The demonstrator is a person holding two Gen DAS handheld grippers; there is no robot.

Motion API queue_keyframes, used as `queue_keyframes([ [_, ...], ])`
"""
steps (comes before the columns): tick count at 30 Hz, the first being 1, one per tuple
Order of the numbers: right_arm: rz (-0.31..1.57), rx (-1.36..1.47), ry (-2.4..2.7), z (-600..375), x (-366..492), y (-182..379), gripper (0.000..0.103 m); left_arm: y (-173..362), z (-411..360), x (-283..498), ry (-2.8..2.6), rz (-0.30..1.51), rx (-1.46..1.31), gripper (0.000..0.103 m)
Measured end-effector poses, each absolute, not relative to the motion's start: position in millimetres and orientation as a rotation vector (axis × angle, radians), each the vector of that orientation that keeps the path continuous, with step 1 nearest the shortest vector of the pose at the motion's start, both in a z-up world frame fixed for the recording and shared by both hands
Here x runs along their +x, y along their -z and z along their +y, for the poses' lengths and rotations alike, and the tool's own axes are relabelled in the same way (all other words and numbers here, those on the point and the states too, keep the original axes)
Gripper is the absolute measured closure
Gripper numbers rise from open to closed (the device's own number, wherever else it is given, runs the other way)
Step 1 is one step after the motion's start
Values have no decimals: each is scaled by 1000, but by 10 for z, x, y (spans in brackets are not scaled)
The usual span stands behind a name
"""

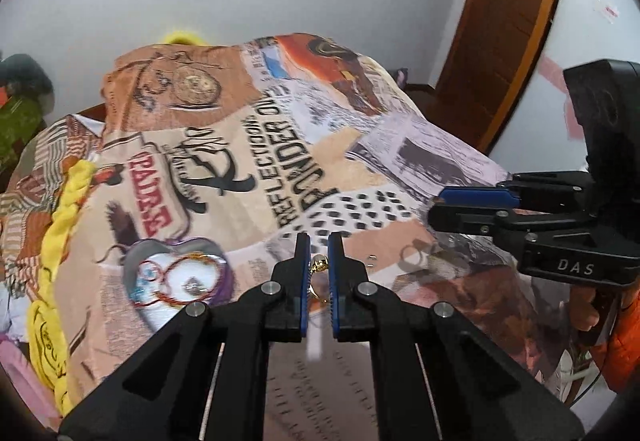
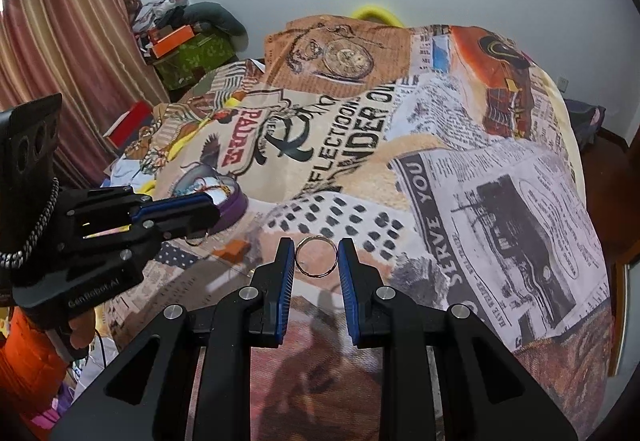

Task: Organize jewelry
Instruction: 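Carry the gold ring with the left gripper over the purple heart tin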

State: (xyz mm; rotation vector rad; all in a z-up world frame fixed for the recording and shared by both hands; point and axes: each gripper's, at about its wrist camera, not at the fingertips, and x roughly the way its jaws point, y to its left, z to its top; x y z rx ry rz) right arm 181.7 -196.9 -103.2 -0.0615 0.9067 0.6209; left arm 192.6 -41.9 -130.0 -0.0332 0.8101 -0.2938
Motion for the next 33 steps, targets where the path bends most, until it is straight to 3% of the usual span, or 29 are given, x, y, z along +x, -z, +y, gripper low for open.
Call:
queue_keyframes([
  [18,878,-113,-747,-1123,1858,940,83,1188,495,1708,146,748,-114,96],
  [33,943,-166,-772,-599,2078,1185,83,1629,718,1870,136,815,-140,96],
])
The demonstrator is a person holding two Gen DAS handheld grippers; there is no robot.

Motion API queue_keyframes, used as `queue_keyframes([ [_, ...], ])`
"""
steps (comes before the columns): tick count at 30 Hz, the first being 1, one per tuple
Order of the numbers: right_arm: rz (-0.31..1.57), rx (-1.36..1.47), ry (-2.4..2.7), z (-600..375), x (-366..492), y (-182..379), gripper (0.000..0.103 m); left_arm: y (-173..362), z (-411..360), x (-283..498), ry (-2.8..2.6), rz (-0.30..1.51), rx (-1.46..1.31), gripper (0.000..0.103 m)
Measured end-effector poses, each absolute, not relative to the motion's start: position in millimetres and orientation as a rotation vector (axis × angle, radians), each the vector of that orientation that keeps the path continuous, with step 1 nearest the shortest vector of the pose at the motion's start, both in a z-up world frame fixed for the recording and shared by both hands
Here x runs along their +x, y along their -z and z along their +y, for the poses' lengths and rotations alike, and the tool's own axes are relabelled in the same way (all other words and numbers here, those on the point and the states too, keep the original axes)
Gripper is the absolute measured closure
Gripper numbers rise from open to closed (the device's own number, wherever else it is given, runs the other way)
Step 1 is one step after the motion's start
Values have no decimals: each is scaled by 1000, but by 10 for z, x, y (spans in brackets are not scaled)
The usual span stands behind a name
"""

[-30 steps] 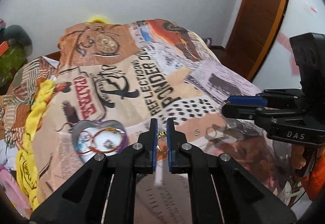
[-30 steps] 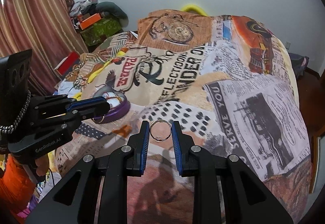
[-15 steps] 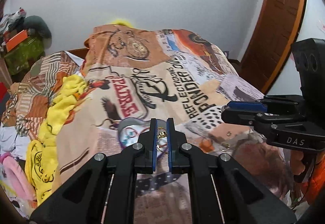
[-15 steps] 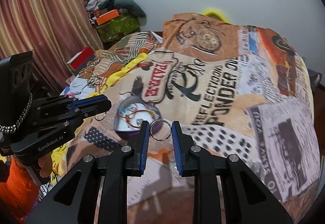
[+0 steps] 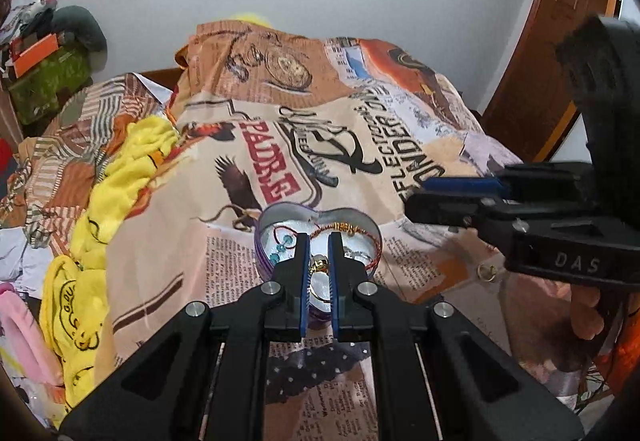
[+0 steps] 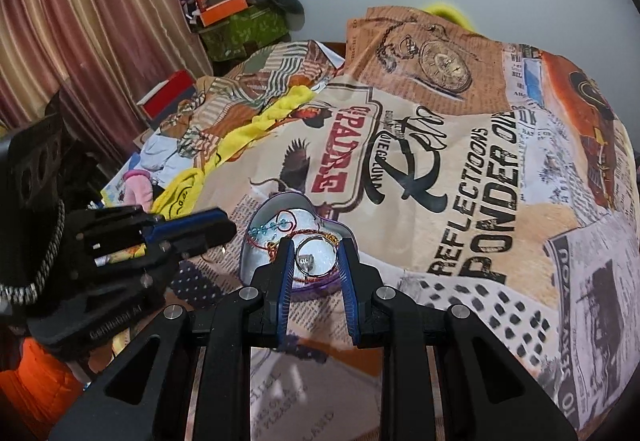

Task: Organize jewelry
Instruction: 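Carry the gold ring with the left gripper over the purple heart tin, then open the left gripper to drop the gold ring into the tin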

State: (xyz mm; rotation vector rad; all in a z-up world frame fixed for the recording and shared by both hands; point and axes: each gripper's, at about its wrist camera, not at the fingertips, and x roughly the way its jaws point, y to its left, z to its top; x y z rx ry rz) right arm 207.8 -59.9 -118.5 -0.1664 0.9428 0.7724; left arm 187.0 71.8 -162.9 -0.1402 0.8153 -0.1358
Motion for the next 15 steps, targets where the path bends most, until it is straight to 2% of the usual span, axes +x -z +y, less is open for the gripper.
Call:
queue_keyframes([
  [15,1035,-208,-765,-337,2283,1440,83,1830,865,2114,145,821,-193,96],
])
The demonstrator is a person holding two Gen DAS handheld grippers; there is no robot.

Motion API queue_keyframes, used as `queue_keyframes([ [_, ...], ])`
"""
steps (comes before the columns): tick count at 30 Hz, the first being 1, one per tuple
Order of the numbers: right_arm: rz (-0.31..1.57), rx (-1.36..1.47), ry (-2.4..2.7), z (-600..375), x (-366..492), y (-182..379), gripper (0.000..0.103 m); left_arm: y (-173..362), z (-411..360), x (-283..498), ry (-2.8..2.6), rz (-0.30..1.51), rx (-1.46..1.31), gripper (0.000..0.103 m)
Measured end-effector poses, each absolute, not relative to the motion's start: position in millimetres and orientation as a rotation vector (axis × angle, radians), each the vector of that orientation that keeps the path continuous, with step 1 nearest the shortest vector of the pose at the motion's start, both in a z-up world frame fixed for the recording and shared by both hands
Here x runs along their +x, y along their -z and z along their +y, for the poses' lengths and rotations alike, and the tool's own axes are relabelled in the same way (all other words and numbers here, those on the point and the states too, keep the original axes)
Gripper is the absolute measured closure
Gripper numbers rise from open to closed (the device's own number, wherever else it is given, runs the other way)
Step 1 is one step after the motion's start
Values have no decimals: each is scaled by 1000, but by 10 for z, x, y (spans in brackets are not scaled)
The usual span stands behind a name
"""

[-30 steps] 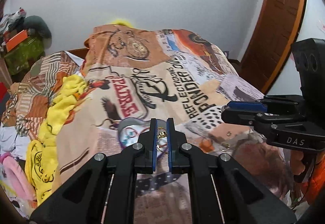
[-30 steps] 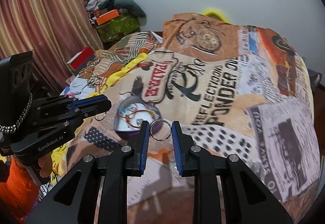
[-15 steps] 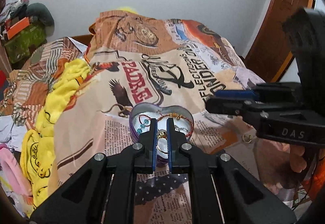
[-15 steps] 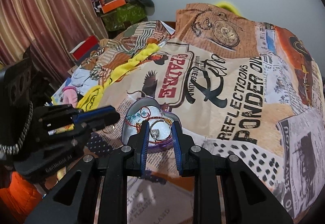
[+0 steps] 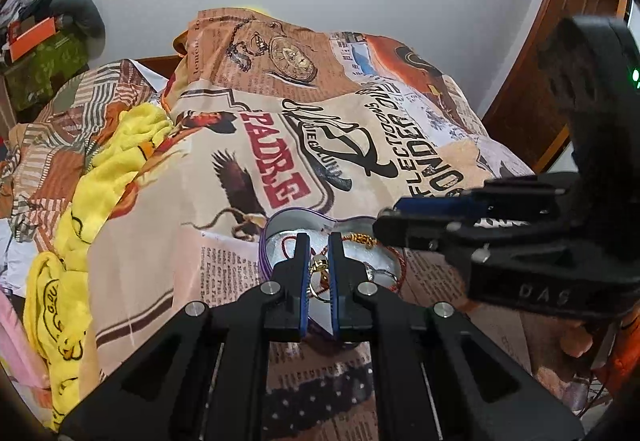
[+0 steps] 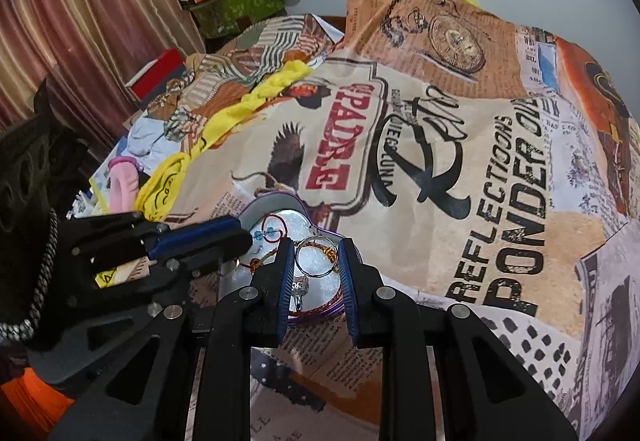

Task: Organize jewelry
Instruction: 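Open the left gripper to drop the gold ring into the tin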

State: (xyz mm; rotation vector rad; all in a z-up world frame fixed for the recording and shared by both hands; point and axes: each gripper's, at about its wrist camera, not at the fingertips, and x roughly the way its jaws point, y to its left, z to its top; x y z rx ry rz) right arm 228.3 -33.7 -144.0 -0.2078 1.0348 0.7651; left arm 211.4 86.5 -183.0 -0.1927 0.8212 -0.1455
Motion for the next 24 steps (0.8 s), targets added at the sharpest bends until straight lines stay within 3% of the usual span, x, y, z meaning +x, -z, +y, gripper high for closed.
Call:
queue_keyframes([
  [18,1115,-277,-785,-196,2283,1665,83,1777,946,2065,113,807,-180,93],
  [20,1110,-295,-784,-178,2261,1659,83,1756,961,2035,103,807,-175,92],
  [24,1080,-343,-759,-169,2204,1593,82,1701,999,1969,76,801,-174,79],
])
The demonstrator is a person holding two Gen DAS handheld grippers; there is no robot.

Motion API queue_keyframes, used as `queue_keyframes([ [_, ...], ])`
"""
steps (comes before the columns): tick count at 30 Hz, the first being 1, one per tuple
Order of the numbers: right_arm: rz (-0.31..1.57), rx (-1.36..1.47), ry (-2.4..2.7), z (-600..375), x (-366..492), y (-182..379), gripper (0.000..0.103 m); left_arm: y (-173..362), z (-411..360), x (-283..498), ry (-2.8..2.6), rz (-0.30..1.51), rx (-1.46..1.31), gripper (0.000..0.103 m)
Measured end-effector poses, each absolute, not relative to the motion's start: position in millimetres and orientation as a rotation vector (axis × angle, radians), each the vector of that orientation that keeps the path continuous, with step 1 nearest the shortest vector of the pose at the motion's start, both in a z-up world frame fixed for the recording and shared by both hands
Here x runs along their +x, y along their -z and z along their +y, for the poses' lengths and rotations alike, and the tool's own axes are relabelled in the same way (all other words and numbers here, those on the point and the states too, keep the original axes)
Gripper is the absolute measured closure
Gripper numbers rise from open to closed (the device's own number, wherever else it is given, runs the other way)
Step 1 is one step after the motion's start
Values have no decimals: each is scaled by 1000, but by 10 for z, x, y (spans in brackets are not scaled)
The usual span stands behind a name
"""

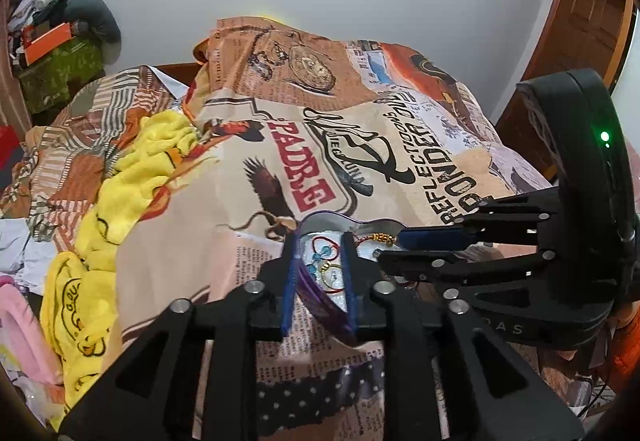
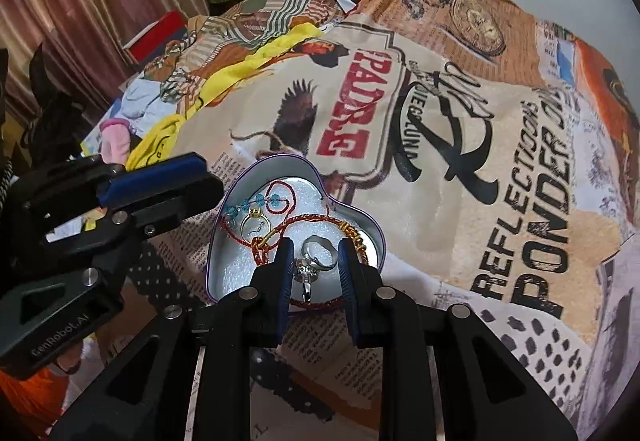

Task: Organize jewelry
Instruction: 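Open the left gripper to drop the gold ring into the tin, then move the left gripper to another gold ring while the right gripper approaches a small silver ring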

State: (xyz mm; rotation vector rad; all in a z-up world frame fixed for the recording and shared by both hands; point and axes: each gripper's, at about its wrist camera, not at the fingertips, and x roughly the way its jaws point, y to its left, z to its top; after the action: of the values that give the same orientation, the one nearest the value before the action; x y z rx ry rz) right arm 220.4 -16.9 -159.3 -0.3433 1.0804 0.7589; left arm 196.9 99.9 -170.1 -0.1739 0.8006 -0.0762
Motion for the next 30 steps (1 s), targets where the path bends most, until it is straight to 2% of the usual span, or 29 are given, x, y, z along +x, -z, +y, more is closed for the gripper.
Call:
queue_keyframes([
  [5,1034,-349,-738,-222,2147,1471,70,1595,1040,1890,52,788,-183,73],
  [7,1020,-332,-737,-281,2121,1396,69,1550,1045,1860,48,782,-185,70],
  [15,952,-277,-698,-593,2029,1099,69,1363,903,1754,53,763,-172,67],
  [30,881,-162,-534,-1631,1910,825,69,1188,108,1733,176,768,-84,61],
])
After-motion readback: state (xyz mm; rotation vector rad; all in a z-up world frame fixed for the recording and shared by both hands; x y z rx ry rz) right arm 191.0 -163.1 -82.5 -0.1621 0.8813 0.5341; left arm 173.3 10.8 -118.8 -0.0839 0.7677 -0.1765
